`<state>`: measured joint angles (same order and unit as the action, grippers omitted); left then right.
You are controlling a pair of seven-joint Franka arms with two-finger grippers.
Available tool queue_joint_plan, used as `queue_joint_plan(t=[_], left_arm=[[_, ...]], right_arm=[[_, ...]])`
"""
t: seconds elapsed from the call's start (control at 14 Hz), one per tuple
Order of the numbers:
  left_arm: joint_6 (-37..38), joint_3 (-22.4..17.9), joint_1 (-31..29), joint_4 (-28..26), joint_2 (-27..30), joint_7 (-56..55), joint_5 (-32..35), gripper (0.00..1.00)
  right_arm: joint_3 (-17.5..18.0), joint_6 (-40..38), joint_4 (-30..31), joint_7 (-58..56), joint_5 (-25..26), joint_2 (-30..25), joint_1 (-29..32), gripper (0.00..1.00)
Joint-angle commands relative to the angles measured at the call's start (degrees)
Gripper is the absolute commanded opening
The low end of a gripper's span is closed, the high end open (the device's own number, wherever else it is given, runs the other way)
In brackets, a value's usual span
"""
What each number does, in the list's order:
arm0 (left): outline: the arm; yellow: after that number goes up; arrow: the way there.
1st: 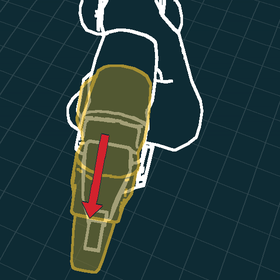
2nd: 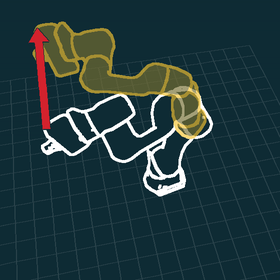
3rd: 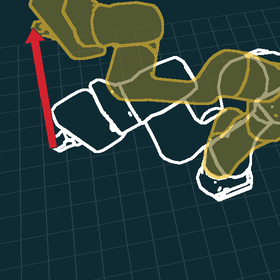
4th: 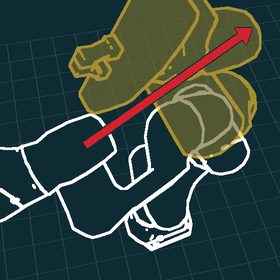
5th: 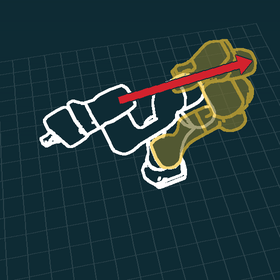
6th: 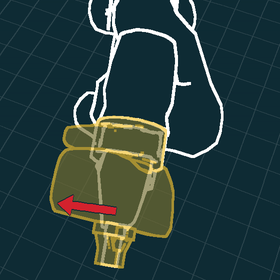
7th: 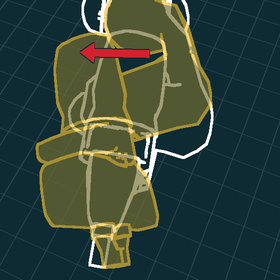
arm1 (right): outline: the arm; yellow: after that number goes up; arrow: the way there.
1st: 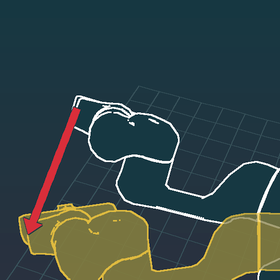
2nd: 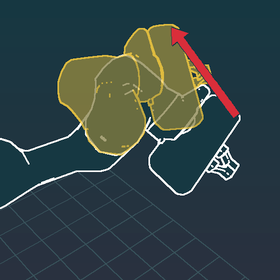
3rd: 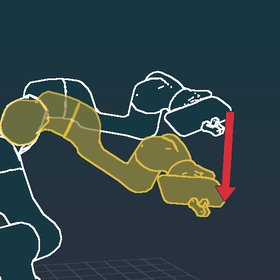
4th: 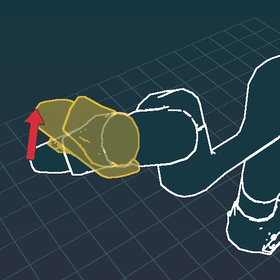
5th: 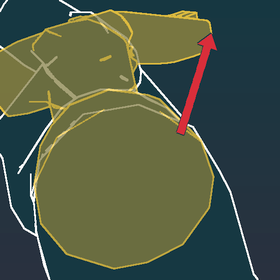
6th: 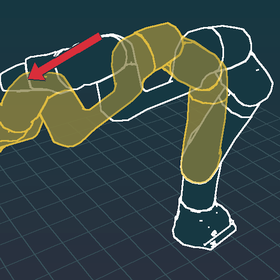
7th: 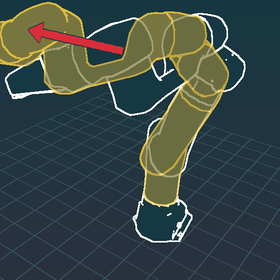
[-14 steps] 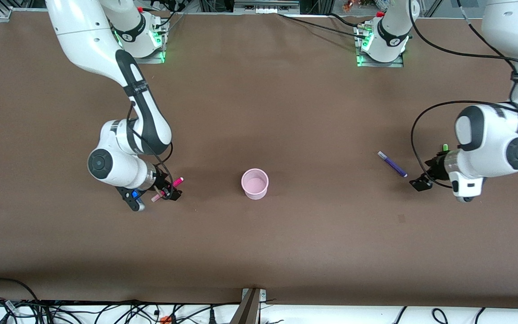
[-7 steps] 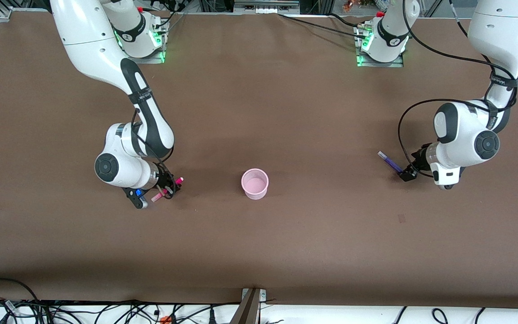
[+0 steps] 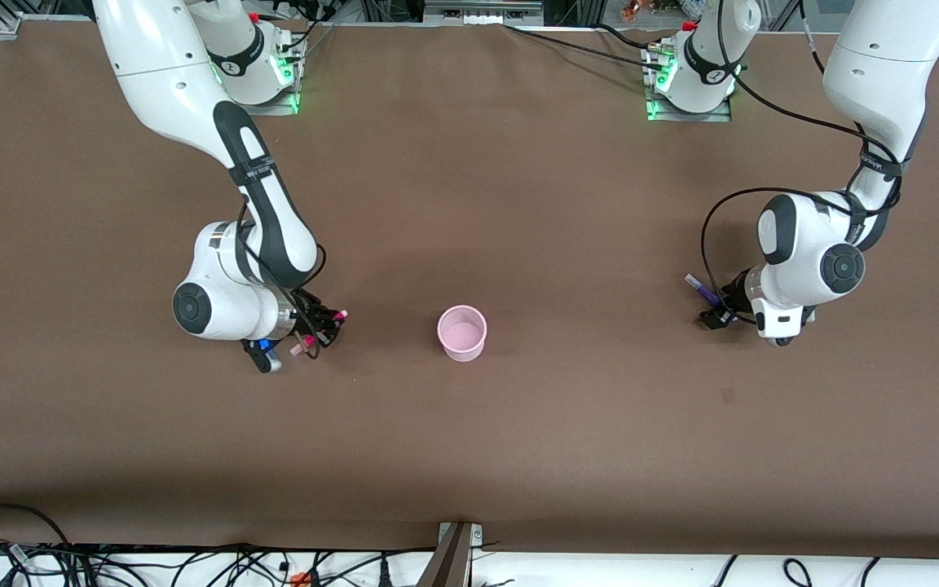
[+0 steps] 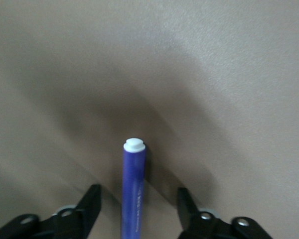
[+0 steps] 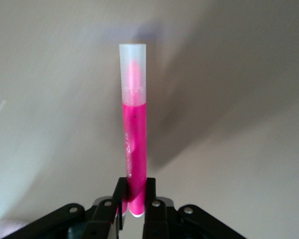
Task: Organize pens into pink holder with both arms
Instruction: 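Lift the pink marker over the cup while the left gripper lifts the purple marker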
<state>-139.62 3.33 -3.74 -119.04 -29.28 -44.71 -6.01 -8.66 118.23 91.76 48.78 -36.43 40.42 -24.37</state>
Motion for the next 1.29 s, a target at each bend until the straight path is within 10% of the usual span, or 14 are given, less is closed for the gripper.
queue_joint_plan(t=[0.0,0.64,1.21], left_arm=[[0.22,-0.17,0.13,-0.14,0.1,0.76,-1.02,0.0],[3.46,1.06,0.31,2.84,6.33,-1.69,-1.02,0.0],[17.54,7.03,1.89,20.42,8.01,-16.7,-0.93,0.0]], right_arm=[[0.13,-10.88,-6.48,4.46,-10.27,-1.31,0.12,0.0],[2.15,-11.65,-9.14,5.53,-48.44,0.71,-2.15,0.0],[3.47,1.82,-14.5,5.18,-55.15,7.3,-7.62,0.0]])
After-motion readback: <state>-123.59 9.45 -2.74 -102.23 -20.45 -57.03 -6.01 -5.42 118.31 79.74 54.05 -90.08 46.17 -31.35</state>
